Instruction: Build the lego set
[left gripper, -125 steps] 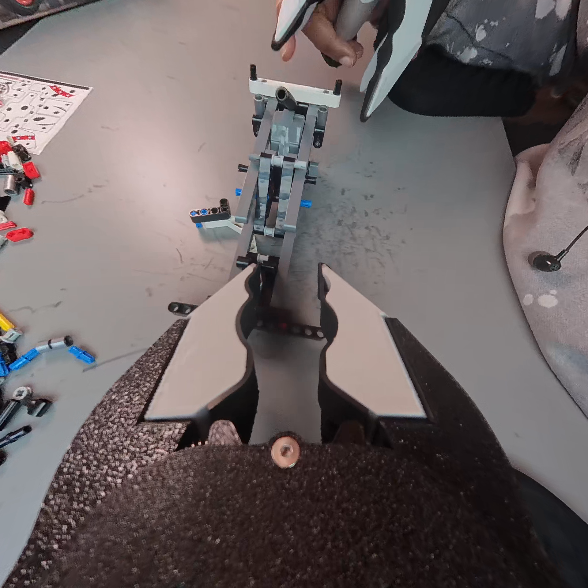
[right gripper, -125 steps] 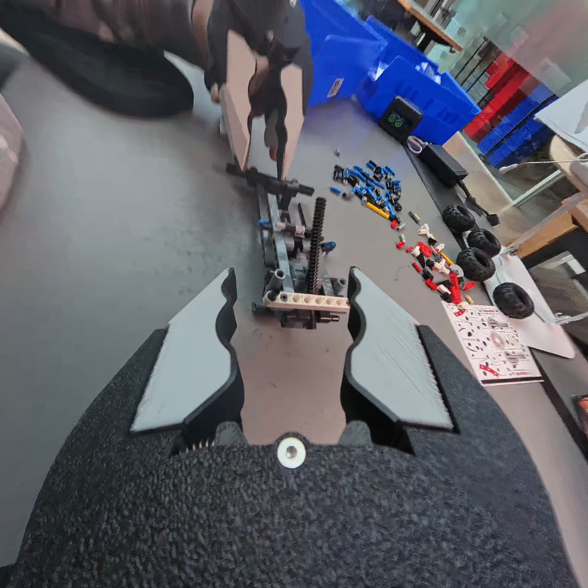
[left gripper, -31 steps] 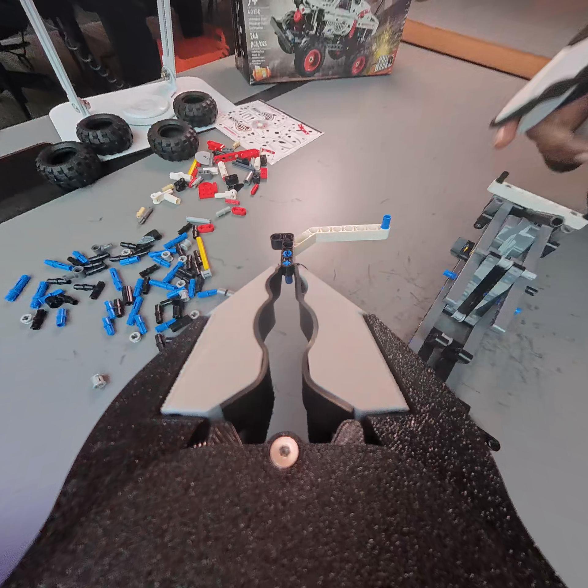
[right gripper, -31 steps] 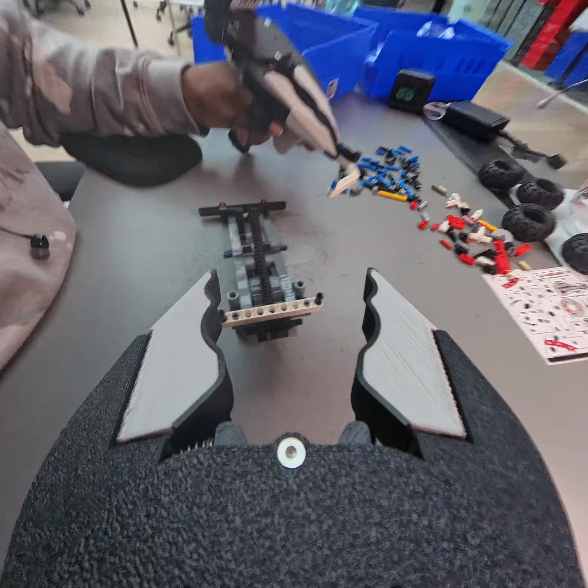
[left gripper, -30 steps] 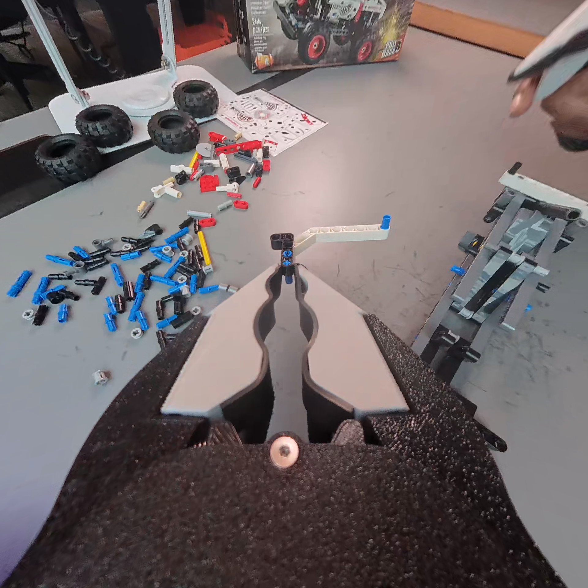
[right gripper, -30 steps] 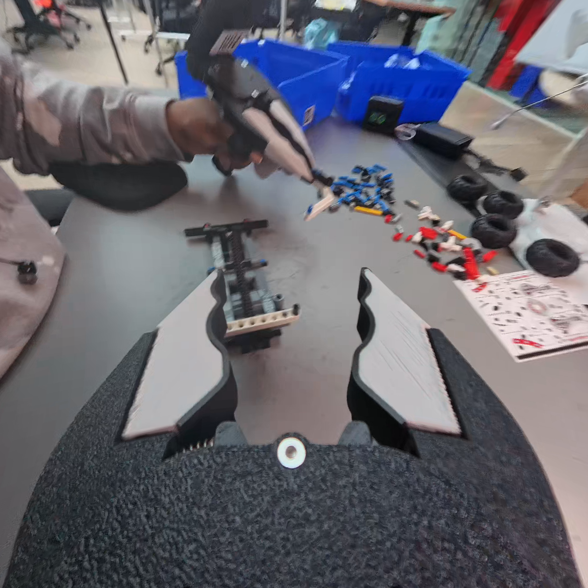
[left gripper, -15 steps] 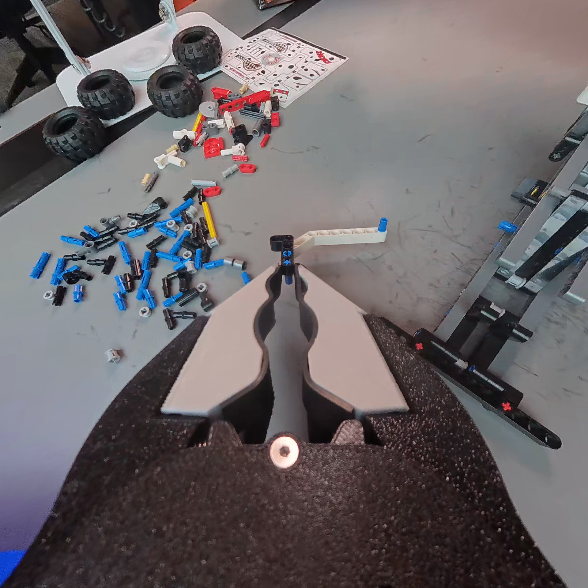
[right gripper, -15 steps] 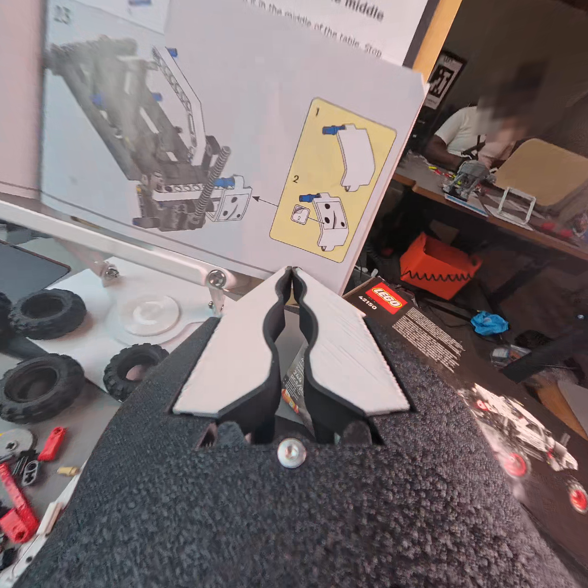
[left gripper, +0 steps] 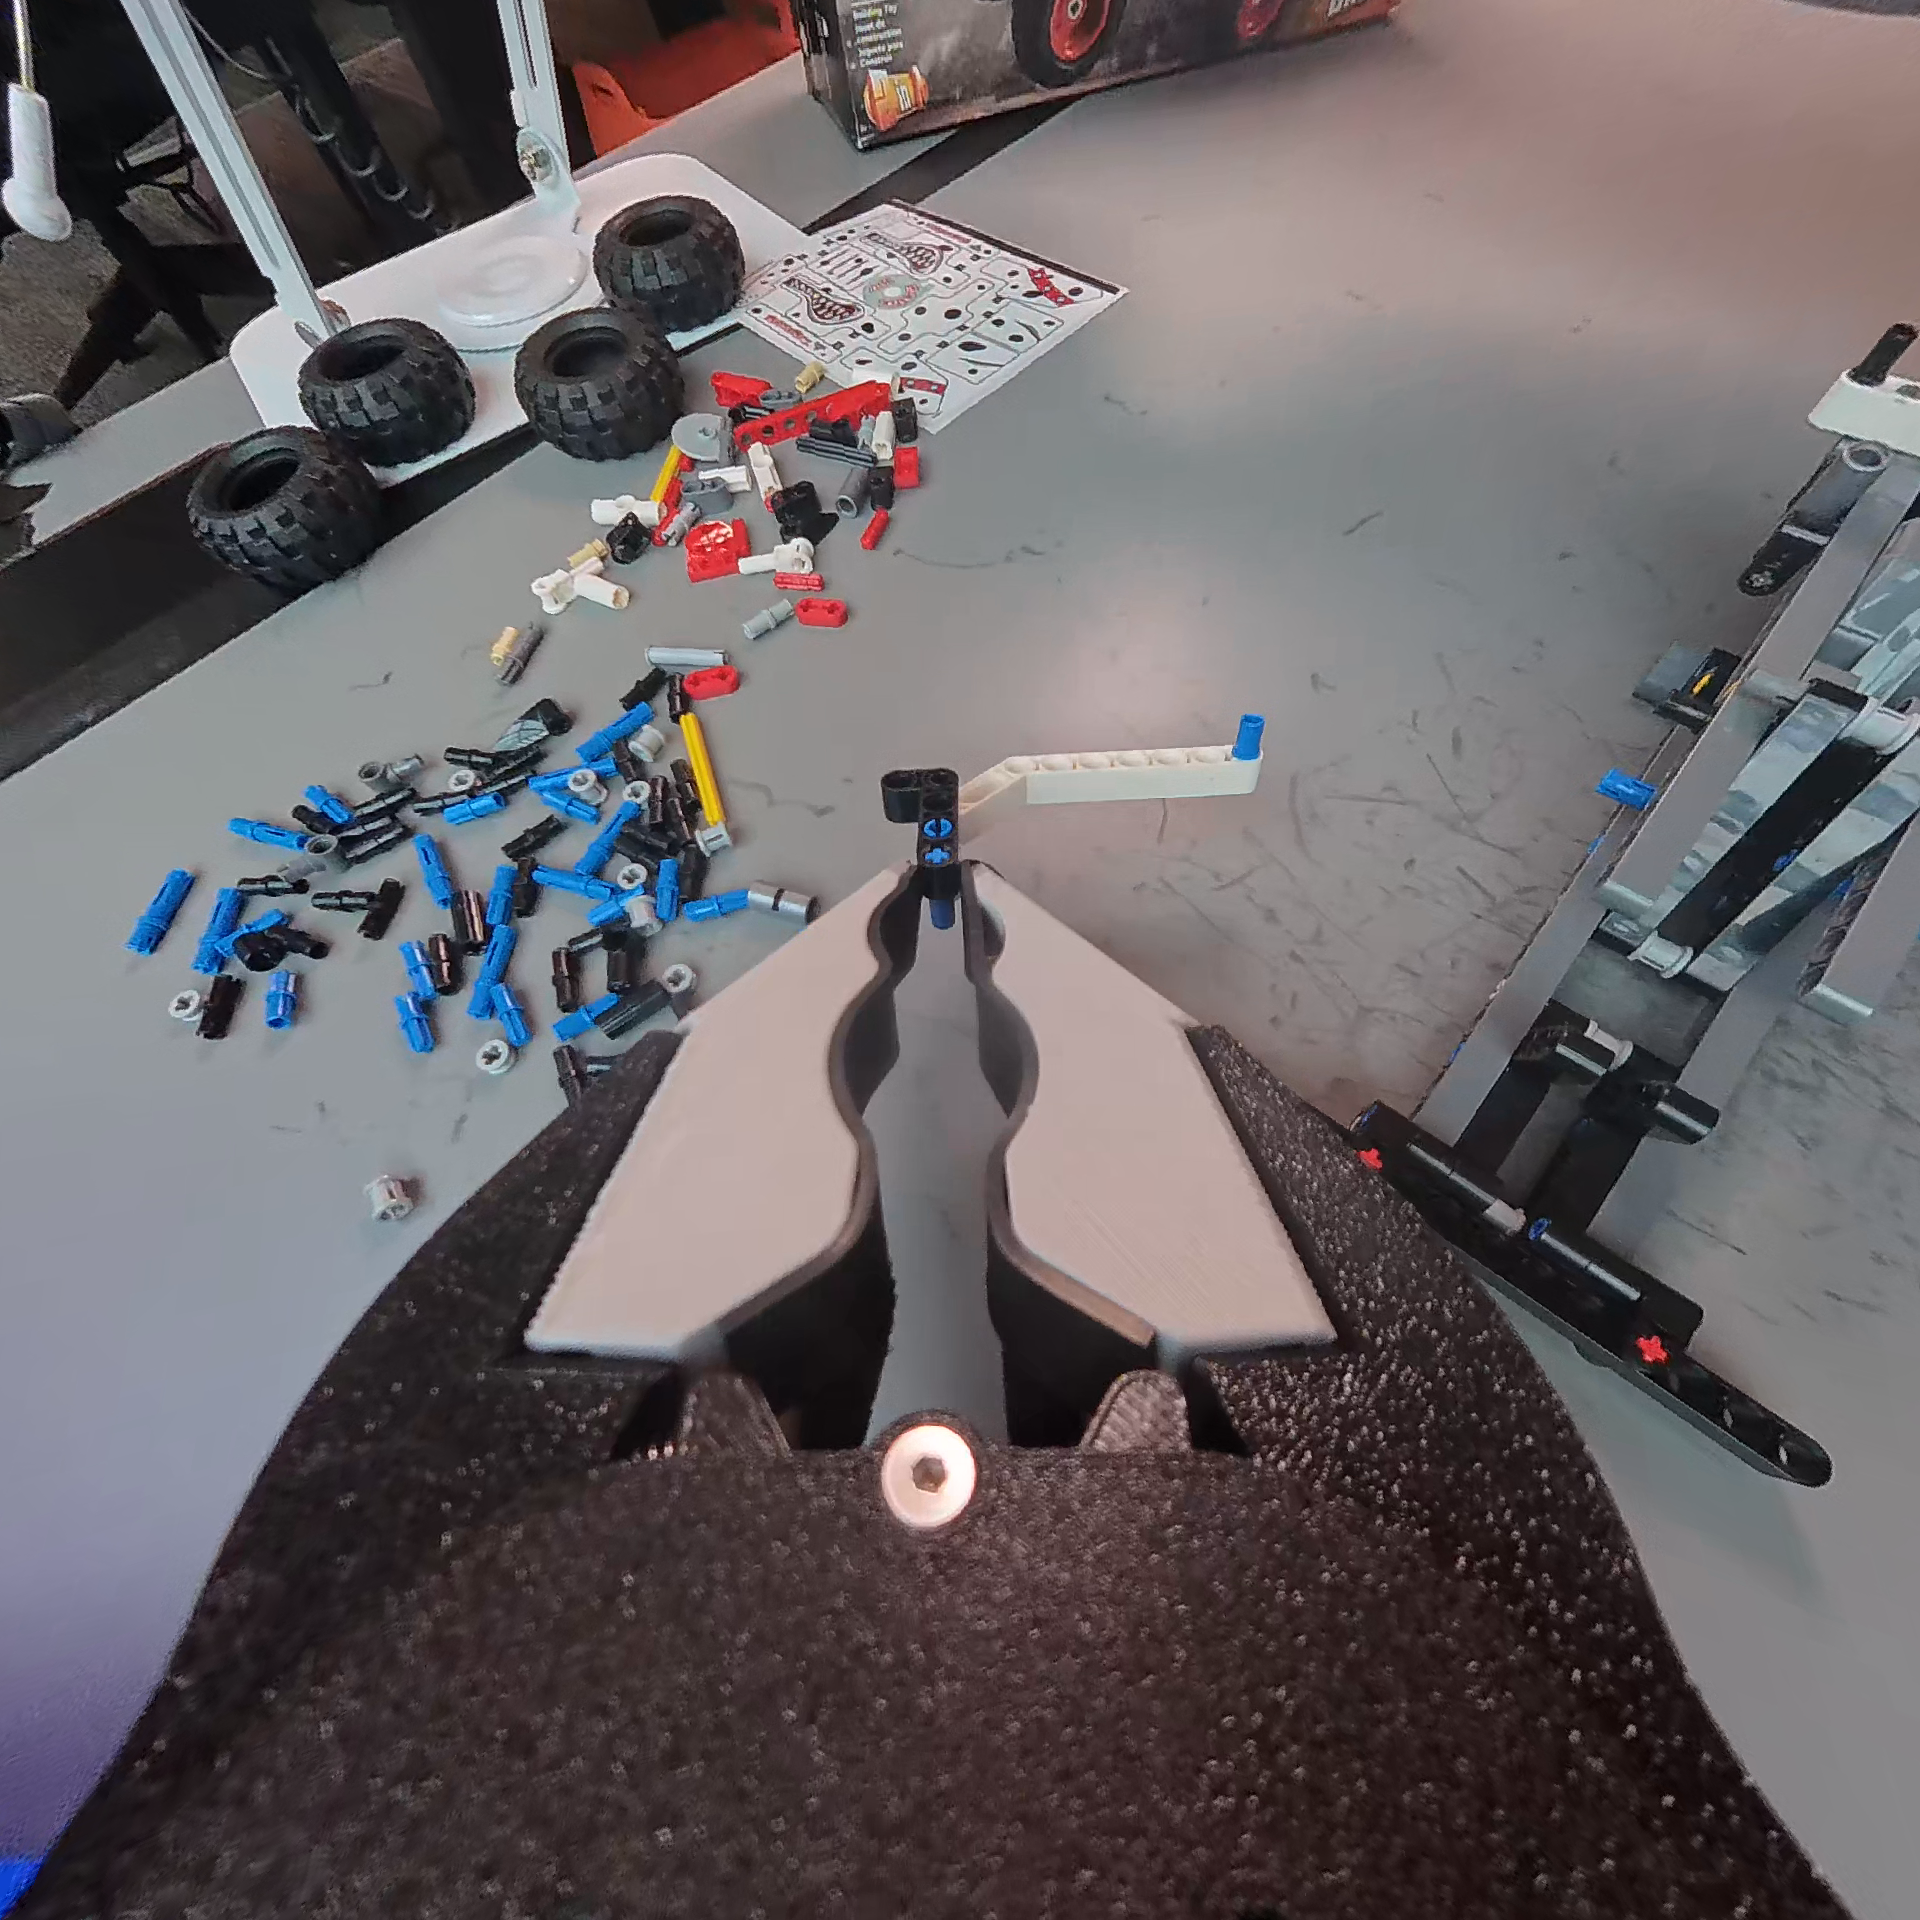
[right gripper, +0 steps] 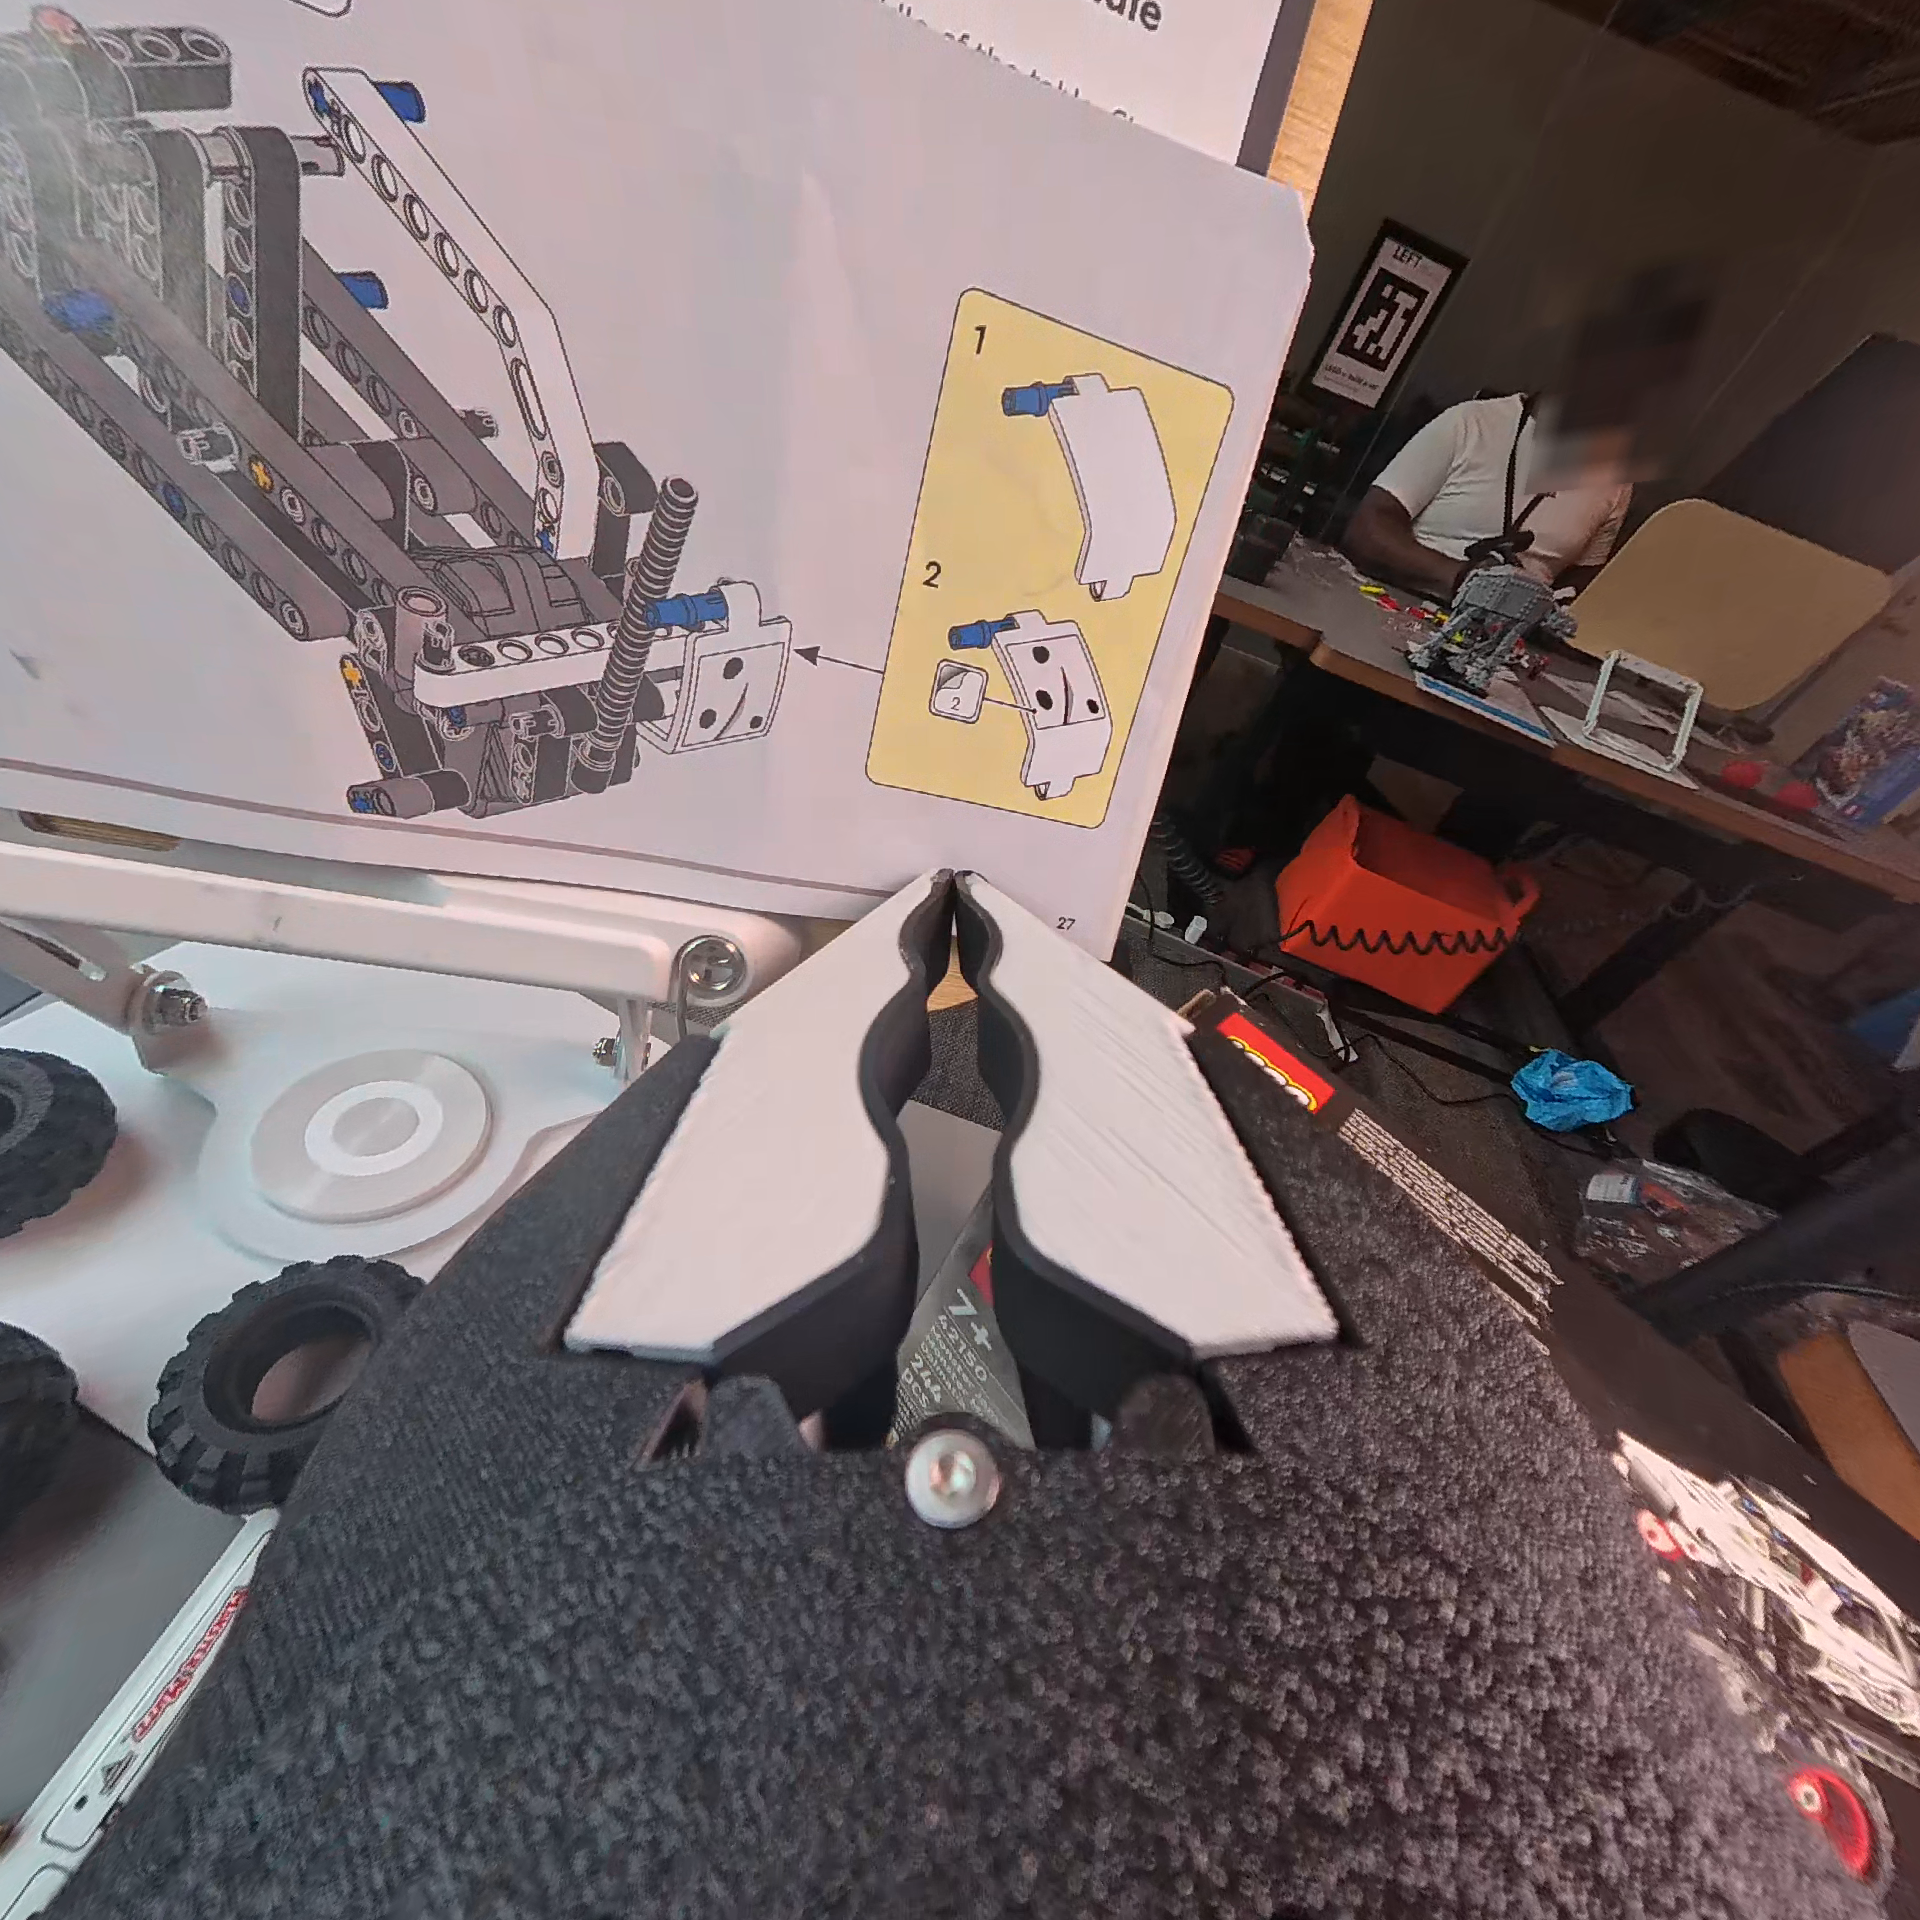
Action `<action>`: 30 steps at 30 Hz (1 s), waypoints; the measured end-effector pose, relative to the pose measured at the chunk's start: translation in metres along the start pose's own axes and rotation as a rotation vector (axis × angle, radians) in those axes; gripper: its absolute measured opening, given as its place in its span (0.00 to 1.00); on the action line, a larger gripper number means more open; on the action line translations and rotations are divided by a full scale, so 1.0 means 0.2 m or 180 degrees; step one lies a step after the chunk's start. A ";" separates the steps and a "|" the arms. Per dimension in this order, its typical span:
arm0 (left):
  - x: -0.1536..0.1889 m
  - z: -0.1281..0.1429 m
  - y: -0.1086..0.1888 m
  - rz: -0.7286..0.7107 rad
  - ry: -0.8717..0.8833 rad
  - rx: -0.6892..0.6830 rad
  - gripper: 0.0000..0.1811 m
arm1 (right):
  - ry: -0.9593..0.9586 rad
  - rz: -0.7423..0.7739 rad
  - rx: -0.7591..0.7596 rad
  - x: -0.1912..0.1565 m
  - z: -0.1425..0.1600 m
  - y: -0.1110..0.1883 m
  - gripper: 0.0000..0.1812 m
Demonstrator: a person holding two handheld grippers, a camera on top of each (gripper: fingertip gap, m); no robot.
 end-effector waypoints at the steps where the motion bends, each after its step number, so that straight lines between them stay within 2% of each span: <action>1: 0.00 0.00 0.00 -0.0002 0.0012 0.0009 0.04 | -0.0012 -0.0011 0.0013 0.00 0.00 0.01 0.00; 6: 0.00 -0.01 0.01 -0.0009 0.0015 0.0070 0.04 | -0.0146 -0.0206 0.0321 -0.03 -0.06 0.18 0.04; 12: -0.01 -0.04 0.02 -0.0051 0.0025 0.0185 0.04 | -0.0507 -0.1051 0.0726 -0.22 -0.13 0.66 0.06; 15: -0.01 -0.07 0.03 -0.0074 0.0028 0.0307 0.04 | -0.0471 -0.1400 0.0764 -0.34 -0.09 0.90 0.06; 18: -0.01 -0.10 0.04 -0.0121 0.0021 0.0439 0.04 | -0.0402 -0.1567 0.0798 -0.44 -0.04 1.05 0.06; 22: 0.00 -0.12 0.04 -0.0163 0.0012 0.0520 0.04 | -0.0296 -0.1407 0.0751 -0.48 0.10 1.04 0.05; 26: 0.01 -0.12 0.05 -0.0180 -0.0020 0.0515 0.04 | -0.0114 -0.1179 0.0499 -0.47 0.24 0.89 0.08; 30: -0.01 -0.13 0.07 -0.0171 0.0052 0.0604 0.04 | -0.0555 -0.1248 0.0465 -0.47 0.29 0.85 0.09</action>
Point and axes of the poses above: each gripper's, where its closed fingertips meet, y back along the fingers, z out of its underside, x = y × z across the jaws, the point moved 2 cm from there along y, back along the fingers, and after that the axes turned 3 degrees about -y, right-handed, at the moved point
